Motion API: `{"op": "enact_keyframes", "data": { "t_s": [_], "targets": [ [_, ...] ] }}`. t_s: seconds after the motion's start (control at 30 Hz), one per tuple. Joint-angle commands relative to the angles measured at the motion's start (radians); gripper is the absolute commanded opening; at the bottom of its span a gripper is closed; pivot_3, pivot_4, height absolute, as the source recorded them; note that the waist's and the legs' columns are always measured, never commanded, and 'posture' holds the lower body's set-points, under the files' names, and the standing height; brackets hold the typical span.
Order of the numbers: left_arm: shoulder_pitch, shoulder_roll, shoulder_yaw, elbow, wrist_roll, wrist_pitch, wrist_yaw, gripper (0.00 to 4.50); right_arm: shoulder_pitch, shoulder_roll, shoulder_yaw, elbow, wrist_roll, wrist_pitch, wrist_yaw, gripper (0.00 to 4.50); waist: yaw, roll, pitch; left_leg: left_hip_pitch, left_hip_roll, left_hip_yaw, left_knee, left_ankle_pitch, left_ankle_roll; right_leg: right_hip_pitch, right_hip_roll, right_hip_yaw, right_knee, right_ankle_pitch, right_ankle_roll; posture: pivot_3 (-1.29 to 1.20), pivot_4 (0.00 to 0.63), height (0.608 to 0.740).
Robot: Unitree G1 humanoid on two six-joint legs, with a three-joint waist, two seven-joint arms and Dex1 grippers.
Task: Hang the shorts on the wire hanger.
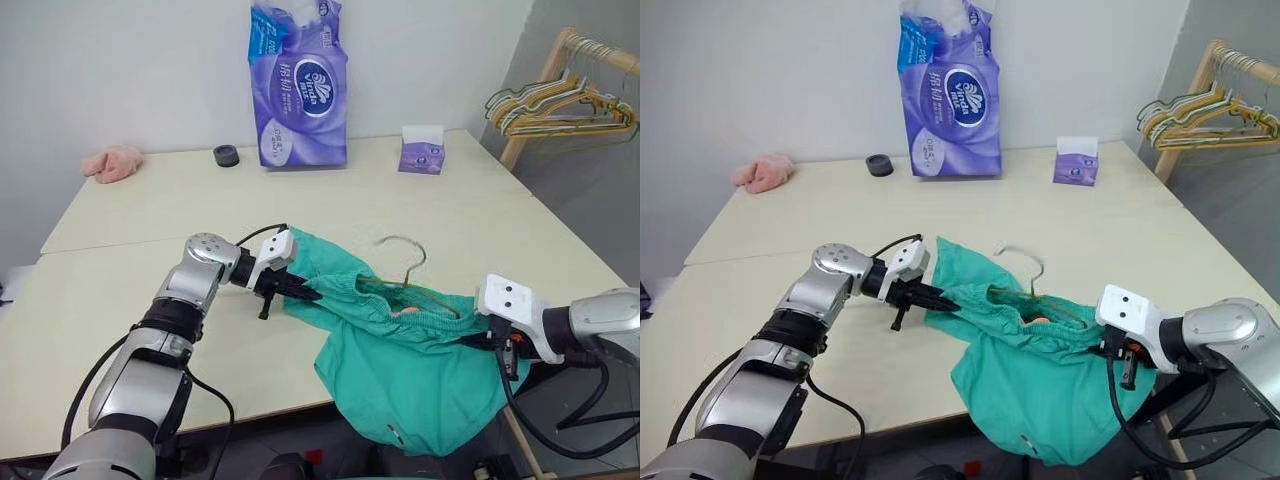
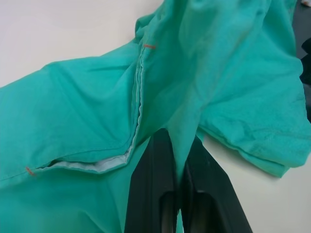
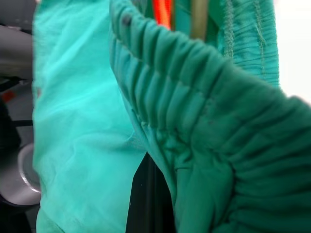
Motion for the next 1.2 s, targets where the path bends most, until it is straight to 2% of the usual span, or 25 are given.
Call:
{"op": "enact_keyframes", "data": {
  "t_s": [0.03,0.5,0.77,0.9,1.07,1.2],
  "targets": [
    [-0.043,-0.008,0.063,0.026,-0.016,-0.006,0.063,0.02,0.013,-0.015,-0.03,-0.018,0.01,-0.017,0.018,0.0,-0.002,0.0,0.0,0.0,0.0,0.0,0.0,0.0,0.0,0.0,0.0,0.0,0.0,0.0,0.0,-0.27,0.034,0.74],
    [-0.066,0.013,0.075,0.112,0.009,-0.073,0.106,0.02,0.118,-0.048,-0.073,-0.006,0.01,-0.053,0.037,0.0,-0.001,0.0,0.0,0.0,0.0,0.0,0.0,0.0,0.0,0.0,0.0,0.0,0.0,0.0,0.0,-0.26,0.031,0.74],
    [0.001,0.005,0.057,-0.032,-0.027,0.028,0.061,0.02,0.047,-0.004,-0.053,0.005,0.023,-0.052,0.008,0.0,-0.002,0.0,0.0,0.0,0.0,0.0,0.0,0.0,0.0,0.0,0.0,0.0,0.0,0.0,0.0,-0.26,0.026,0.74],
    [-0.006,-0.016,0.085,-0.059,-0.045,0.052,0.103,1.02,0.038,0.015,-0.061,-0.001,0.04,-0.029,-0.002,0.0,-0.001,0.0,0.0,0.0,0.0,0.0,0.001,0.0,0.0,0.0,0.0,0.0,0.0,0.0,0.0,-0.26,0.024,0.74],
    [-0.024,-0.034,0.12,-0.049,-0.015,-0.035,0.22,2.51,0.047,0.054,-0.113,0.002,0.097,0.067,-0.047,0.0,-0.001,0.0,0.0,0.0,0.0,0.0,0.0,0.0,0.0,0.0,0.0,0.001,0.0,0.0,0.0,-0.27,0.025,0.74],
    [-0.071,-0.041,0.159,0.002,0.003,-0.101,0.349,2.51,0.063,0.124,-0.205,0.008,0.181,0.216,-0.113,0.0,0.0,-0.001,0.0,0.0,0.0,0.0,0.0,0.0,0.0,0.0,0.0,0.001,0.0,0.0,0.0,-0.28,0.028,0.74]
  ]
}}
